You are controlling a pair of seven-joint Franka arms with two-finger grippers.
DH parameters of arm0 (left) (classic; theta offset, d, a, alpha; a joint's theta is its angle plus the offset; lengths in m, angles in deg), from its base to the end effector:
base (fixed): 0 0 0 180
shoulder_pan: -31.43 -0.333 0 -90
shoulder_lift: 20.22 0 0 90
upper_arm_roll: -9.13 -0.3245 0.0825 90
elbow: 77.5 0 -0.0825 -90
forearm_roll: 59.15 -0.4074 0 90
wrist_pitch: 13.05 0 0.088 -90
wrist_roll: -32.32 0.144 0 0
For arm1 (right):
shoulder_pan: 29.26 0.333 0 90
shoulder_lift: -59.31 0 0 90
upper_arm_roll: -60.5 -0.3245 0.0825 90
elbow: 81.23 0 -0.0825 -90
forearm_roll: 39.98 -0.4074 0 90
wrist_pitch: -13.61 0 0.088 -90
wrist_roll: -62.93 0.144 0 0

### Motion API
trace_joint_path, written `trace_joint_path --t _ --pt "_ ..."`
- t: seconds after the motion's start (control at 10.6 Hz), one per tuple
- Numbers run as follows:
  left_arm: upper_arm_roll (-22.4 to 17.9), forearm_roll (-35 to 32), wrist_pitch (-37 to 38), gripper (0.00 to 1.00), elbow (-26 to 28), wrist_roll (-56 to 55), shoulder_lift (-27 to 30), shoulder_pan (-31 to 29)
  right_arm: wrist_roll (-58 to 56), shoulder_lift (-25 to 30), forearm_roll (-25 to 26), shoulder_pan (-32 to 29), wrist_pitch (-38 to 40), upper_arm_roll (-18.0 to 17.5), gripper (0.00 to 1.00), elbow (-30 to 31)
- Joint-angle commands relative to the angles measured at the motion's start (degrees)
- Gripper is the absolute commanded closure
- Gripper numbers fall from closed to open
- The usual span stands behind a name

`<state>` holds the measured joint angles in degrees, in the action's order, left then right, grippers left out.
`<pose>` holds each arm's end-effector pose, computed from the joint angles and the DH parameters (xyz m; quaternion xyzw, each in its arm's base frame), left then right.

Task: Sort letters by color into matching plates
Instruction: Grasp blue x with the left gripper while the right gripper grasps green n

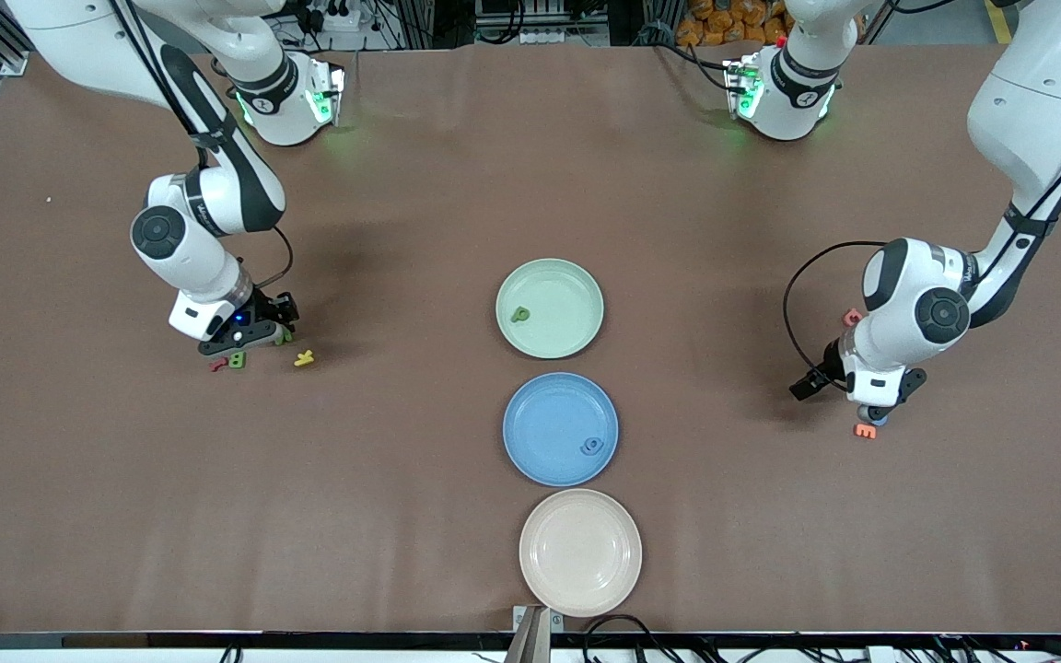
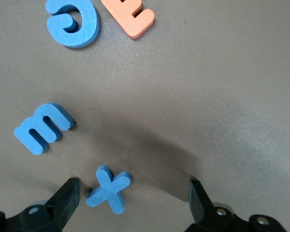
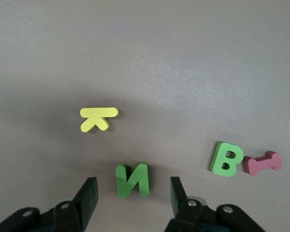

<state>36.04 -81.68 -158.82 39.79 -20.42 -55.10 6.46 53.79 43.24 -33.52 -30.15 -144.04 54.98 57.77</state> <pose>0.6027 -0.0301 0.1158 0.9511 0.3078 -0.0167 0.0184 0.5080 0.0472 0.1481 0.9853 0.1688 0.0234 0.0103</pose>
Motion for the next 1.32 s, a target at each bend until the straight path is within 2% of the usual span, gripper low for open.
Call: trace_joint_path --t 0.0,0.28,0.66,0.75,0.85,0.94,1.22 --pt "-0.5 -3.6 -0.9 0.0 3.3 -2.1 2.4 -0.3 -0.6 -1.1 0.7 -1.4 -3.2 -1.1 0.31 1.3" --pt "-1.2 -4.0 -0.8 0.0 3.6 -2.0 3.2 -0.4 -0.9 -1.6 0.7 -1.3 -3.9 -1.1 0.32 1.3" --pt "-1.2 -3.9 -0.8 0.0 3.5 -2.0 3.2 -0.3 -1.0 -2.5 2.2 -1.7 -4.7 -1.0 0.39 1.3" --pt "-1.2 -3.9 -0.8 0.34 3.5 -2.0 3.2 -0.3 -1.1 -2.6 2.2 -2.2 -4.6 -1.0 0.41 1.3" --pt "-1.2 -3.9 -0.8 0.86 3.6 -2.2 3.3 -0.3 -1.0 -2.6 2.2 -2.2 -4.6 -1.0 0.42 1.3" --pt "-1.2 -4.0 -0.8 1.0 3.6 -2.2 3.4 -0.3 -1.0 -2.6 2.2 -2.5 -4.6 -1.0 0.43 1.2" --pt "-1.2 -3.9 -0.8 1.0 3.4 -2.3 3.4 0.2 -1.0 -3.2 2.2 -3.1 -4.6 -1.1 0.46 1.2"
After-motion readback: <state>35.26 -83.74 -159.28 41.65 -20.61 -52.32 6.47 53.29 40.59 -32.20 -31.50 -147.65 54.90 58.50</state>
